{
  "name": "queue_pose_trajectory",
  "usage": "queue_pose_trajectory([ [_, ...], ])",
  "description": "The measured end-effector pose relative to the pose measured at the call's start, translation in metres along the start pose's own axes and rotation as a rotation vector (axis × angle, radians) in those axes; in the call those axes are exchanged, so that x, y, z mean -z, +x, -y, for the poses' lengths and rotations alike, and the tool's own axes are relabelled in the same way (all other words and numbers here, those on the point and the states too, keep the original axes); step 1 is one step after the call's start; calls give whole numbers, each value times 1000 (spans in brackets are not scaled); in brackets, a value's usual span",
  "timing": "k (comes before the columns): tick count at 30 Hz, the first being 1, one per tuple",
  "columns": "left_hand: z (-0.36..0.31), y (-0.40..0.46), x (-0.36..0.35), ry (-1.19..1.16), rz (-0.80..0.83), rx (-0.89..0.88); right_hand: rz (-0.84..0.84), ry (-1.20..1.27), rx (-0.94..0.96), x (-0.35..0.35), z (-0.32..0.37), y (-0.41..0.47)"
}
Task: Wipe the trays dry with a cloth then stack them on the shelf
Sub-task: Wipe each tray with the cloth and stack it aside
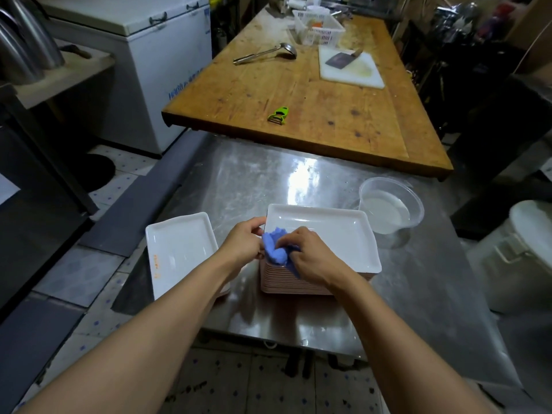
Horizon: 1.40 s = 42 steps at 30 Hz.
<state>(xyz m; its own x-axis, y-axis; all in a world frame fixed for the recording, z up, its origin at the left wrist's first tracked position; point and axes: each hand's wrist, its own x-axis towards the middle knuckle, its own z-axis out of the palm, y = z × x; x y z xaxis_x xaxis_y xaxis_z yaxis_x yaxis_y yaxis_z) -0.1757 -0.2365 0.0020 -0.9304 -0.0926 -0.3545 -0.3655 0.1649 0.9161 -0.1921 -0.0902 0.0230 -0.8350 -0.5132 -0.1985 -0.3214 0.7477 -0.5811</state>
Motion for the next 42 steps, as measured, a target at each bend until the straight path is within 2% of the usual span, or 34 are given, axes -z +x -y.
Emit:
queue_pose_trajectory([
  [5,-3,2,-6,37,-49,1,-29,-161,16,-9,-4,-16],
  [10,1,9,-19,334,-274,11,-122,-281,-42,-8,-16,-31],
  [13,5,9,-23,423,-290,9,-165,-356,-147,4,-34,-44],
  [17,6,12,-23,417,-281,13,-229,-443,-291,27,-59,-58],
  [21,3,11,-23,434,-288,2,-248,-383,-332,40,-70,-44],
  [27,1,5,-24,383,-284,-7,-343,-285,-326,34,-71,-3],
  [32,0,4,-23,315,-254,8,-215,-229,-165,7,-49,12],
  [39,-10,-9,-13,-58,-103,121,-111,-170,-135,-1,-25,28],
  [42,-12,-13,-9,-143,-108,139,-43,-84,-77,-5,-11,24],
])
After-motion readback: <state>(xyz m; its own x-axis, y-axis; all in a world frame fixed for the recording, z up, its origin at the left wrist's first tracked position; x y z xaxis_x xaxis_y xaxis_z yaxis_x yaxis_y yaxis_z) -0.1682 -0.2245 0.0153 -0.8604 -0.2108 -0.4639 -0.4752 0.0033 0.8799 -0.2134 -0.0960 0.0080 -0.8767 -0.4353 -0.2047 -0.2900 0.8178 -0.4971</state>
